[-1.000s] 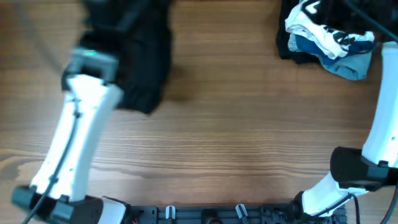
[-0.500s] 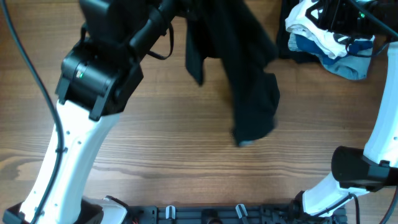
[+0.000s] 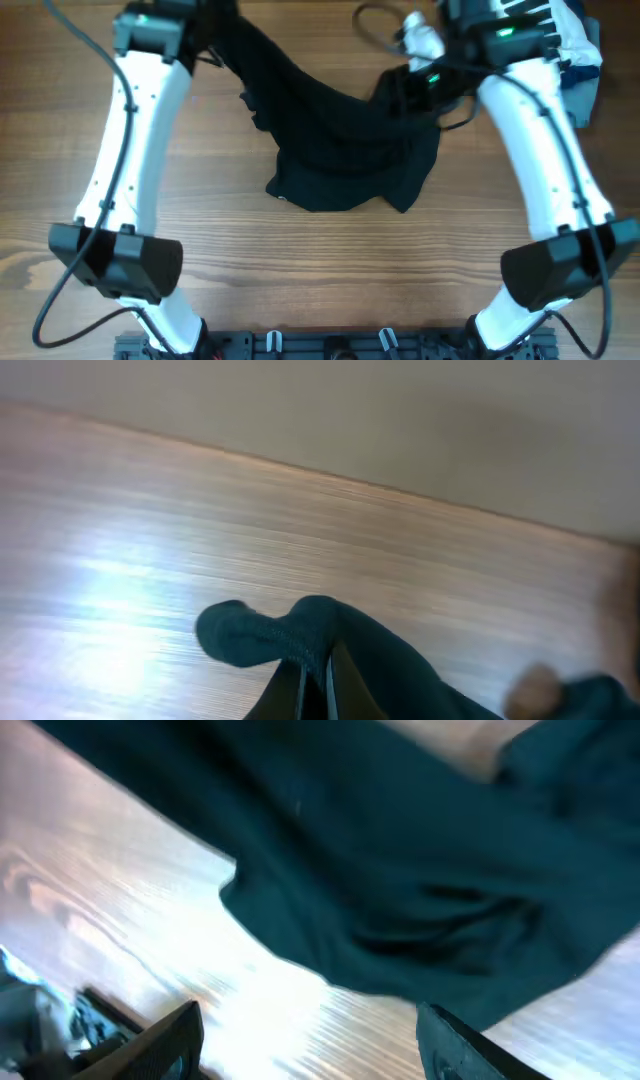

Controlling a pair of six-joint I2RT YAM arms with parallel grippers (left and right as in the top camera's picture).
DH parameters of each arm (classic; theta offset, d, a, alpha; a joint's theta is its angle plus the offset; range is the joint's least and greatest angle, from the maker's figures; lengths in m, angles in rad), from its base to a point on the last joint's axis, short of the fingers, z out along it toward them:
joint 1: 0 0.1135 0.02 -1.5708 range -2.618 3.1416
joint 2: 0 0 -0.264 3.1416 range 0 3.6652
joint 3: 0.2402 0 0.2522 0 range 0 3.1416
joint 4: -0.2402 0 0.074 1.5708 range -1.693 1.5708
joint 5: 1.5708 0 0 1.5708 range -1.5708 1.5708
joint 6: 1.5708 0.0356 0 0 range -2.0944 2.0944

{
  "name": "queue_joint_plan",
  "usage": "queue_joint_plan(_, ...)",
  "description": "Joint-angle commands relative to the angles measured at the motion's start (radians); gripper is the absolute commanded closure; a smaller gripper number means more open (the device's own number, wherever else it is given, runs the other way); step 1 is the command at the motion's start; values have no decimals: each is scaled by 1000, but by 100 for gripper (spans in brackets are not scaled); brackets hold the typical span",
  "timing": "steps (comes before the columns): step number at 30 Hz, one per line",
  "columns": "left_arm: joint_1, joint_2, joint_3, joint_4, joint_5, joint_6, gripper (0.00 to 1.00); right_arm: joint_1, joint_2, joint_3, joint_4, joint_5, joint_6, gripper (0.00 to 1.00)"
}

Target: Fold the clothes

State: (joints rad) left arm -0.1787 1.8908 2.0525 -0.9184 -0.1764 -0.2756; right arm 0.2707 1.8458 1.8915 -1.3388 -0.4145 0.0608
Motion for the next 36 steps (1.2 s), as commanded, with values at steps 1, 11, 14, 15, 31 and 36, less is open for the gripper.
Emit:
queue_joint_plan(1, 130, 15, 5, 1, -27, -55, 96, 121, 8, -135, 47, 161, 137, 32)
queue_joint_plan(11, 254, 17, -12, -138, -15, -55, 96, 230, 8, -633, 483, 258, 361, 33)
queue_joint_plan(14, 253, 20, -21, -154, 0, -55, 96, 230, 16, -706, 602, 261, 375, 38)
queue_joint_plan(15, 253, 20, -21, -162, 0, -55, 96, 230, 24, -732, 633, 267, 391, 42)
queue_joint_plan(31, 253, 21, -23, -349, 76, -186, 96, 83, 95, -774, 827, 483, 298, 95)
queue_joint_plan(36, 253, 21, -24, -390, 85, -204, 96, -5, 95, -756, 917, 427, 254, 96)
